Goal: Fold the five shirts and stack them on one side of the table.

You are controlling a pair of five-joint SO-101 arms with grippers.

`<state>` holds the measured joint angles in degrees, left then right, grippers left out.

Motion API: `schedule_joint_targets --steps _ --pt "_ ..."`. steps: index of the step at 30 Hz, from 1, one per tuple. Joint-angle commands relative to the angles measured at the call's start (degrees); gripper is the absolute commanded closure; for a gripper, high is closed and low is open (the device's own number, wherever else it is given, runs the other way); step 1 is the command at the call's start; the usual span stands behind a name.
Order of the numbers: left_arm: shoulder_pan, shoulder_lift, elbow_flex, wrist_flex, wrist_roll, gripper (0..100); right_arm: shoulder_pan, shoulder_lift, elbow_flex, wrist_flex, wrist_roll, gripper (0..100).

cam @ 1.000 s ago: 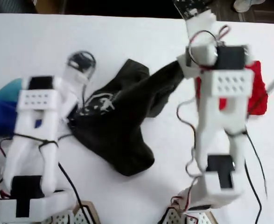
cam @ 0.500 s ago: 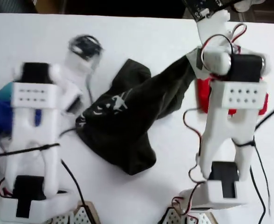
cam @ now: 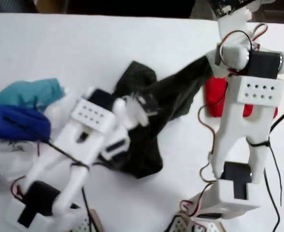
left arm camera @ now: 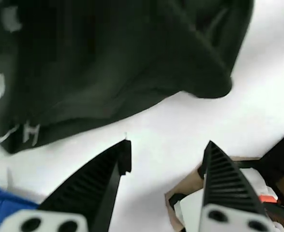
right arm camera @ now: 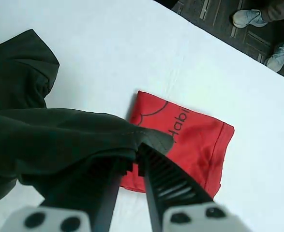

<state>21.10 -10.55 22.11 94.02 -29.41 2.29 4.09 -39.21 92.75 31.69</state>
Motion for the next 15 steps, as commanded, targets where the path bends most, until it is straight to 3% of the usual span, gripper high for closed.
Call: schedule_joint_targets --steps 1,15 --pt "4.5 -0.8 3.5 -5.9 1.2 75 0.2 -0.2 -0.4 -0.9 0.4 97.8" --pt "6.7 -0.2 7.9 -20.1 6.0 74 0.0 -0.2 -0.4 -0.7 2.3 97.8"
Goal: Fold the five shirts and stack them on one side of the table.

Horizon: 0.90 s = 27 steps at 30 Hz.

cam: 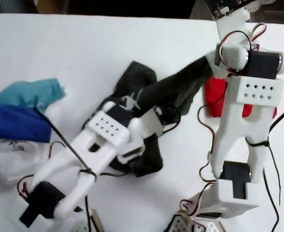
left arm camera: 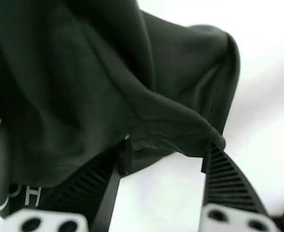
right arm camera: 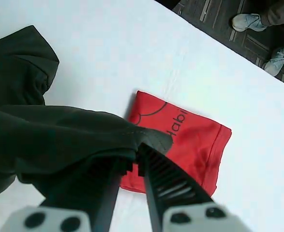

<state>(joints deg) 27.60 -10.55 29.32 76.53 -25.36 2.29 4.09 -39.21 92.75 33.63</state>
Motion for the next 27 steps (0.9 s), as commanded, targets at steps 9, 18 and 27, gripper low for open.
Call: schedule_joint_targets --steps 9,18,27 --pt "0.1 -0.2 7.0 -6.9 1.8 74 0.0 -0.3 -0.4 -0.7 0.3 97.8" --pt "0.2 -0.1 9.2 -12.2 2.1 94 0.1 -0.8 -0.5 1.3 0.4 97.8" --pt "-8.4 -0.8 -1.5 0.8 -1.4 97 0.0 -0.9 -0.6 1.6 0.1 97.8"
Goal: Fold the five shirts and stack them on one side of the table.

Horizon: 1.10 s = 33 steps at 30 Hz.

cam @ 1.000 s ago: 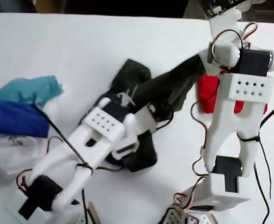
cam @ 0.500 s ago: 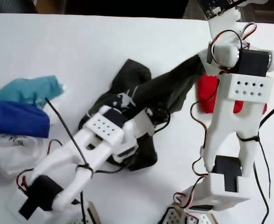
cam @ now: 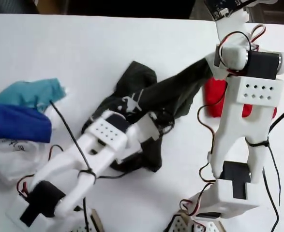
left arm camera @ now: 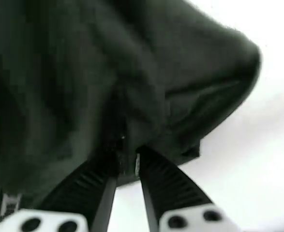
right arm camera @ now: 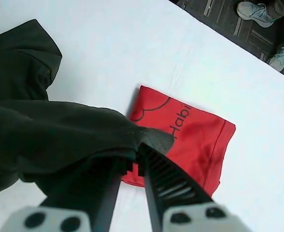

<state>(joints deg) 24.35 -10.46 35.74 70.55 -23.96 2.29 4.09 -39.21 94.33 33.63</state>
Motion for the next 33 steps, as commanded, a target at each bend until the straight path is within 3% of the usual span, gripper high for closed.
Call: schedule_joint_targets --steps 1,6,11,23,33 --pt "-7.8 -1.0 -11.6 10.0 -4.4 97 0.0 -0.9 -1.4 0.0 0.0 97.8" --pt "-23.2 -0.7 -38.3 25.0 -10.6 97 0.0 -0.4 -11.2 -1.2 -0.1 97.8" --pt "-30.9 -0.6 -58.1 31.3 -13.1 98 -2.0 -0.8 -21.8 -2.8 0.0 97.8" --pt "-38.0 -4.5 -78.5 31.7 -10.9 98 -4.5 -0.9 -47.2 2.3 0.4 97.8" --pt "-38.1 -19.2 -79.0 31.3 -11.0 98 -3.3 -5.4 -55.2 2.9 0.4 97.8"
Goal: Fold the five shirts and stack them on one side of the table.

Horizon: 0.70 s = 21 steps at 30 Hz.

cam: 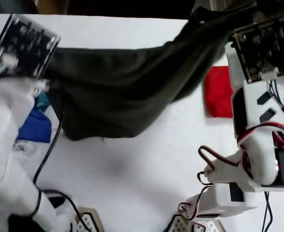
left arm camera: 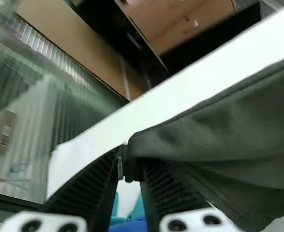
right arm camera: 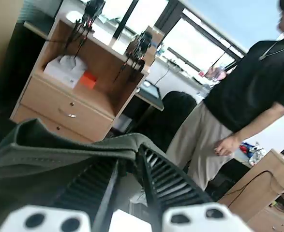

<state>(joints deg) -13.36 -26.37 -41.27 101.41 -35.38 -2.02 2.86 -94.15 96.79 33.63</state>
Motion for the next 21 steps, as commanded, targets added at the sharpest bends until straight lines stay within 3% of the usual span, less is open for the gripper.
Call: schedule_joint_targets --steps 1,14,21 --pt "-0.4 -4.2 -2.0 0.4 0.4 98 1.3 -5.9 0.3 0.4 0.4 97.8" --pt "-4.5 -14.0 -2.0 0.4 0.4 98 5.8 -29.9 23.9 0.6 2.5 97.8" --pt "-4.1 -6.7 7.8 -4.6 0.3 98 5.8 -26.0 46.2 -5.9 2.0 97.8"
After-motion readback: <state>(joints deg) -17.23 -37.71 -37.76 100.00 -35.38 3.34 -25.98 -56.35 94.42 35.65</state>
